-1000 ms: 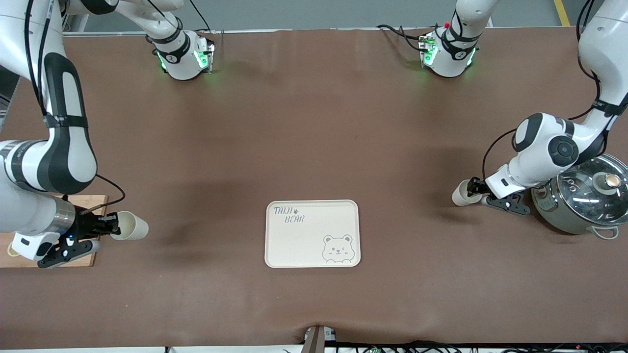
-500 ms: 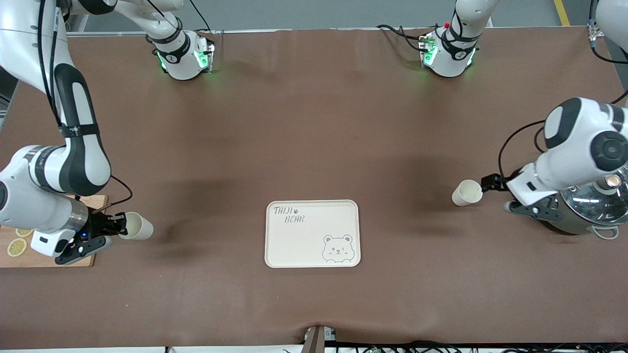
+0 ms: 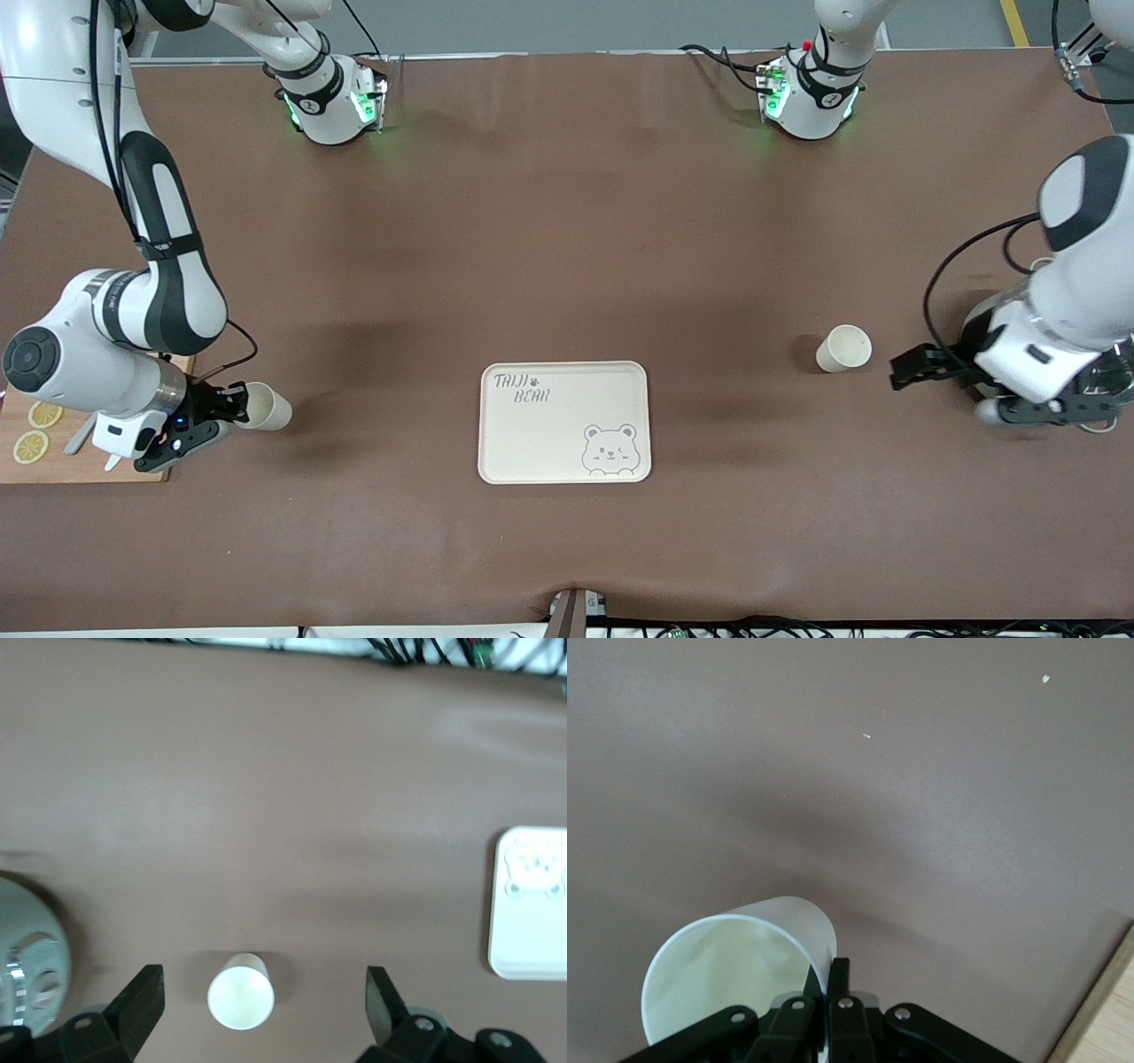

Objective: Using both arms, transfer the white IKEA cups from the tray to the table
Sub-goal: 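Raise the left gripper away while the right gripper lowers its cup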

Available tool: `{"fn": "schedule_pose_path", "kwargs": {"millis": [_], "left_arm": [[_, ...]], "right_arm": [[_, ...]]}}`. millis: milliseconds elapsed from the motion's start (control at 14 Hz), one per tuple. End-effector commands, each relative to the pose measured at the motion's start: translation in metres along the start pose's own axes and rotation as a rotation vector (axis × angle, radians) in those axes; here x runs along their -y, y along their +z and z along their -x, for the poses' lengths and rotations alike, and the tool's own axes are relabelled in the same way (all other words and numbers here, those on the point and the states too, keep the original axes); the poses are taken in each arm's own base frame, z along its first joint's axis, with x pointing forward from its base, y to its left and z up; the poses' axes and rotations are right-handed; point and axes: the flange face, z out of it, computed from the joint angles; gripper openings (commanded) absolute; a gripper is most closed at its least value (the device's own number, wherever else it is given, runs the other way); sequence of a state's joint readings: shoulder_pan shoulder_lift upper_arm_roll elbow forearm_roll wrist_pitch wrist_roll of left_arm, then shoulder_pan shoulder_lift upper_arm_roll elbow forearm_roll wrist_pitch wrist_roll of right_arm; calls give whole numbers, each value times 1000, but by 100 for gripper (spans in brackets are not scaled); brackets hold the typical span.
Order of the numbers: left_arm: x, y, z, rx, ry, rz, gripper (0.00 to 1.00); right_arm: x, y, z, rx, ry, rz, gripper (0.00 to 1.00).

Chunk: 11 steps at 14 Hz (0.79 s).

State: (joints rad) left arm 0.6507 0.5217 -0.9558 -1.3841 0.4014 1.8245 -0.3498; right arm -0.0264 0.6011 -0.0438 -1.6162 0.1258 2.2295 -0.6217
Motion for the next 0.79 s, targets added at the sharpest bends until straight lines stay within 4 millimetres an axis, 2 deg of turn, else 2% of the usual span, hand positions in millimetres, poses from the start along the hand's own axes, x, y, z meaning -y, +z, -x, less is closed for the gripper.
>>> {"fn": "schedule_pose_path", "kwargs": {"millis": [0, 143, 214, 286, 357, 429, 571, 714], "left_arm": [[50, -14, -14, -14, 19, -62, 100], [72, -32, -10, 6, 87, -102, 100], [92, -41, -6, 24, 94, -115, 100], [104, -58, 2, 24, 93, -128, 100], [107, -75, 9, 23, 86, -136, 100], [100, -90, 15, 11, 85, -139, 100], [86, -105, 23, 9, 74, -114, 100], [80, -115, 34, 43, 78, -107, 100]], "right_arm": [[-1, 8, 0, -16, -27, -4, 0], [0, 13, -1, -19, -28, -3, 0], [0, 19, -1, -19, -27, -3, 0], [1, 20, -3, -25, -30, -2, 0], [2, 21, -4, -30, -34, -1, 0], [3, 23, -5, -31, -40, -1, 0], [2, 26, -5, -36, -44, 4, 0], [2, 26, -5, -39, -43, 5, 0]]}}
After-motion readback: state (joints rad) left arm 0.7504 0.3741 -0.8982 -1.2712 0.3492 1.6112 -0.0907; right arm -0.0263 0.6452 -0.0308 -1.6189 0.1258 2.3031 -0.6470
